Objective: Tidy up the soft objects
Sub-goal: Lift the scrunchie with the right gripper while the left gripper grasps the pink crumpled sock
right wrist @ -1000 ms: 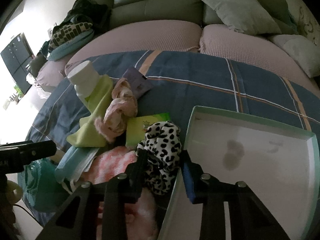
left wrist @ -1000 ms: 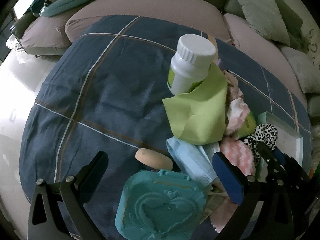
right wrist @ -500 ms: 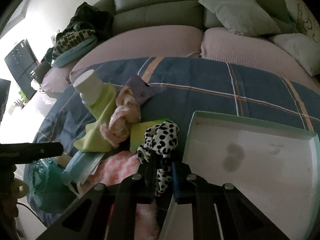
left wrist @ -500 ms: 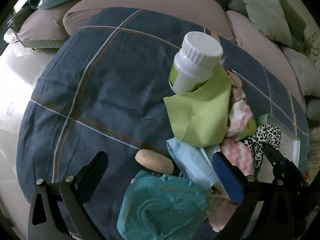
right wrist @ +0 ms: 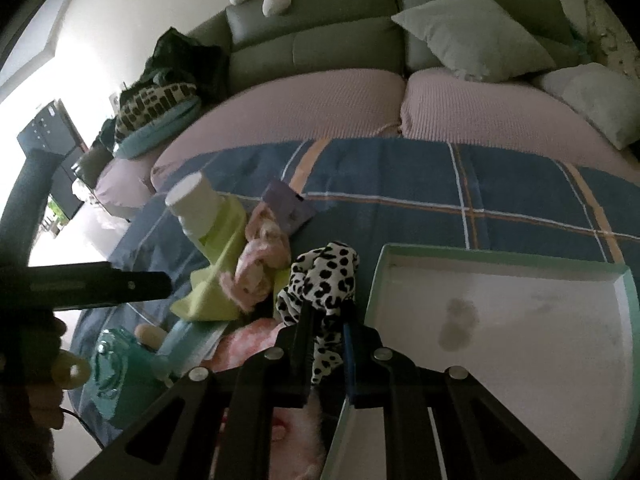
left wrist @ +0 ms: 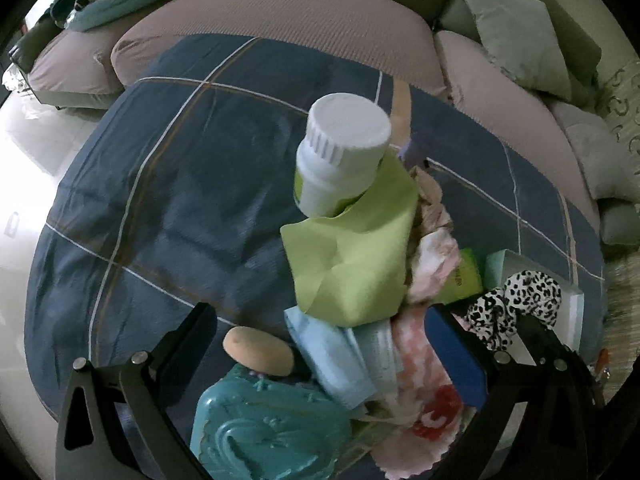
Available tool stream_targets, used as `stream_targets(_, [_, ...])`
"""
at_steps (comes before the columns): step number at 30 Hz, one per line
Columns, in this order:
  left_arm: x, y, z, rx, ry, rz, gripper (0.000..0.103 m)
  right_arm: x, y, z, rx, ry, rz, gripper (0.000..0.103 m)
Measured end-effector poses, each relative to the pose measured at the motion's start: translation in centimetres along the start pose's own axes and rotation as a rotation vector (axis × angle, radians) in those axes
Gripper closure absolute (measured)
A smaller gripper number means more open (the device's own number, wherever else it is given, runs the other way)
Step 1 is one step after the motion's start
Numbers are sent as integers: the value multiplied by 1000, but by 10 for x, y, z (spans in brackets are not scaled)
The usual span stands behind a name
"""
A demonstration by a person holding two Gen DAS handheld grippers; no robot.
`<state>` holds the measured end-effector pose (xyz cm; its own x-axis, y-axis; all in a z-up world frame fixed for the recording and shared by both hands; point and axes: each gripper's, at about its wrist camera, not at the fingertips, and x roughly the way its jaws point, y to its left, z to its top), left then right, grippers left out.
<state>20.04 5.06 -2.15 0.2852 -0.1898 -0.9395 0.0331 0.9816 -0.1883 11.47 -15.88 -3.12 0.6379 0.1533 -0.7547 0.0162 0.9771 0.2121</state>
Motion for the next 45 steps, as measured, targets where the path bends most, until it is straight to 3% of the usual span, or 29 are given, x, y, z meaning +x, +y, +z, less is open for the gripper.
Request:
stream_targets(12, [-3,-19,4,16,-18,-2,1,-28,-16,6,54,-60,3,90])
stream_targets(16, [-7,-41,6,63,-41,-20,3,-46,-29,8,50,-100,-69,90])
stream_targets(18, [-9,-52,7,80,-55,-33,19,-58,-38,10,66,-125,-81,90])
stream_targets(21, [-4,-65,11,112,-58,-61,28,-70,-53,12,102,-156,-92,90])
stream_targets(26, [6,-89,14,188,-88,-26,44,-71,-75,12,175,-144,-97,90])
stream_targets(30, [21,-104,13,244,-78,1,65,-69,-82,11,215,-134,-66,90])
stream_targets(32, [26,-107,12,254,-65,-14,69,-70,-83,10,215,-136,-72,90])
stream_targets(38, [47,-108,14,259,-60,47,89,-71,-81,10,206,-142,-72,90])
stream_targets(45, [52,-101,14,214,-84,37,98,-77,-87,10,224,-157,-59,90])
